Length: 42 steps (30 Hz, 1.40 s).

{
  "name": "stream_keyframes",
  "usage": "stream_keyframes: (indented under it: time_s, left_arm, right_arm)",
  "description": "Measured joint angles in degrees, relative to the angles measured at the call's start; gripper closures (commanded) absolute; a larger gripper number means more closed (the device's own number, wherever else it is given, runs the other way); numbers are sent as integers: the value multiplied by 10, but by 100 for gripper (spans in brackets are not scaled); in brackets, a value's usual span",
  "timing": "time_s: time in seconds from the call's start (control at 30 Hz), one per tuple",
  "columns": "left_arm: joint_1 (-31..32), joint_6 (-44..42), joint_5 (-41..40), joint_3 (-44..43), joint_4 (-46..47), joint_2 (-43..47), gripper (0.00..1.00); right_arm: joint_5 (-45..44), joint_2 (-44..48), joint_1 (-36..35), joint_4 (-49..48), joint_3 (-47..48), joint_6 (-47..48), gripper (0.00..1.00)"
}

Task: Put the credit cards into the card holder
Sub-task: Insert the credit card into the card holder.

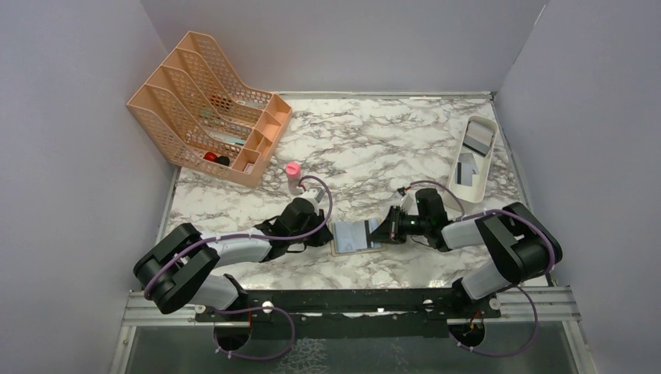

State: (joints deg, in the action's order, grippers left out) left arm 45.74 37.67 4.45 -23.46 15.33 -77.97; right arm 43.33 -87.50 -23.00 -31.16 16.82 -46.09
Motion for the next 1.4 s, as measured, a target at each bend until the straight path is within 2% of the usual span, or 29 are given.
stream_keyframes:
  time_s: [0.5, 0.83, 1.4]
  left_arm:
    - [0, 0, 0, 0, 1, 0, 84]
    - [0, 0, 0, 0, 0, 0, 84]
    - [0, 0, 1, 0, -2, 2, 84]
  right_arm:
    - [16, -40, -18, 16, 46, 22, 99]
    - [9, -19, -19, 65, 46, 44, 99]
    - [-19, 11, -21, 77, 29, 22, 99]
